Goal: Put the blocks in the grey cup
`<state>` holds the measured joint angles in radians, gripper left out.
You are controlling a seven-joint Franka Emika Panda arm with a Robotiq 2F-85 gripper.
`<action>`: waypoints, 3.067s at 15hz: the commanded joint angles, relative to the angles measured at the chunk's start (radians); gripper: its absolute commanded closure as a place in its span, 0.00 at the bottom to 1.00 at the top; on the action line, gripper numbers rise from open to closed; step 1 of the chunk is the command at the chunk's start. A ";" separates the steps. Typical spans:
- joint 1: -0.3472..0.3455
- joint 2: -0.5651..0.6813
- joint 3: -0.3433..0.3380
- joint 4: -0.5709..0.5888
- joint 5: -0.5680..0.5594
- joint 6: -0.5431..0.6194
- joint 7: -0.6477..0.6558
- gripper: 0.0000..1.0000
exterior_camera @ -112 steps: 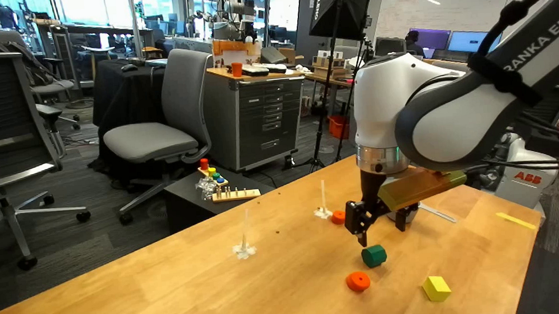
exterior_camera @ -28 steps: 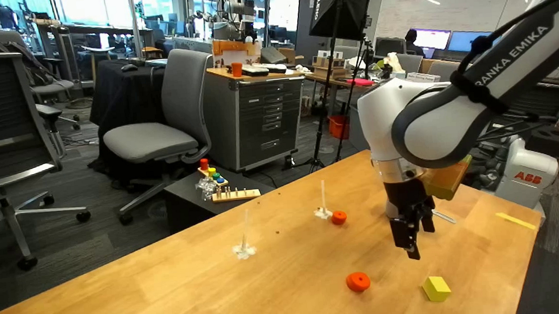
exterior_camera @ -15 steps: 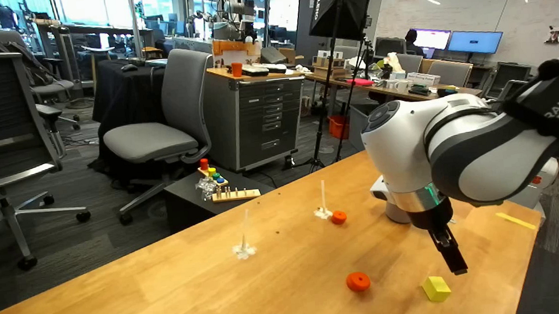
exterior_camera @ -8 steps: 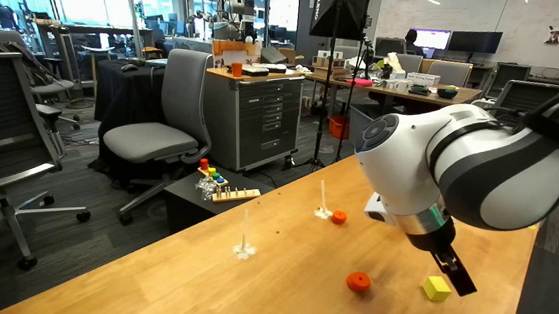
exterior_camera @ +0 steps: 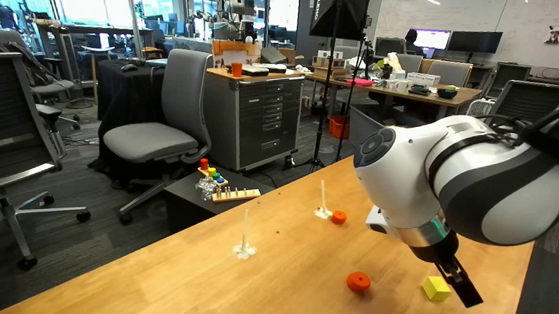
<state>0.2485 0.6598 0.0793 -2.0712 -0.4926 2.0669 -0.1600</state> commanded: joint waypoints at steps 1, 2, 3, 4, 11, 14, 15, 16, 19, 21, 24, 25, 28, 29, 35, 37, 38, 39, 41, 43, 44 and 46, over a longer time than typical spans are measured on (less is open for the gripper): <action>0.006 0.042 -0.005 0.040 -0.026 -0.036 0.001 0.00; 0.006 0.050 -0.006 0.045 -0.027 -0.037 0.000 0.00; 0.007 0.056 -0.008 0.048 -0.030 -0.029 0.003 0.00; 0.007 0.061 -0.008 0.053 -0.032 -0.028 0.002 0.00; -0.002 0.085 -0.014 0.086 -0.035 -0.003 0.004 0.67; -0.006 0.085 -0.017 0.093 -0.034 -0.001 0.003 0.86; -0.007 0.081 -0.018 0.090 -0.035 0.003 0.004 0.86; -0.009 0.075 -0.019 0.089 -0.035 0.006 0.005 0.86; -0.022 0.050 -0.028 0.103 -0.026 0.004 0.011 0.86; -0.040 0.028 -0.038 0.127 -0.008 0.000 0.018 0.86; -0.082 -0.003 -0.050 0.172 0.029 -0.002 0.029 0.86; -0.101 -0.014 -0.053 0.188 0.049 -0.003 0.033 0.86; -0.148 -0.036 -0.063 0.233 0.108 -0.008 0.042 0.86; -0.162 -0.040 -0.068 0.247 0.125 -0.007 0.049 0.86; -0.214 -0.010 -0.107 0.346 0.191 -0.005 0.127 0.86; -0.223 0.010 -0.119 0.382 0.215 -0.014 0.164 0.86; -0.226 0.023 -0.125 0.400 0.225 -0.015 0.184 0.86; -0.230 0.034 -0.130 0.416 0.237 -0.019 0.198 0.86; -0.235 0.059 -0.138 0.443 0.253 -0.025 0.225 0.86; -0.239 0.080 -0.144 0.463 0.270 -0.028 0.245 0.86; -0.241 0.089 -0.146 0.471 0.278 -0.031 0.251 0.86; -0.244 0.106 -0.151 0.484 0.289 -0.033 0.266 0.83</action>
<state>0.0062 0.7299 -0.0617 -1.6452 -0.2392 2.0680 0.0810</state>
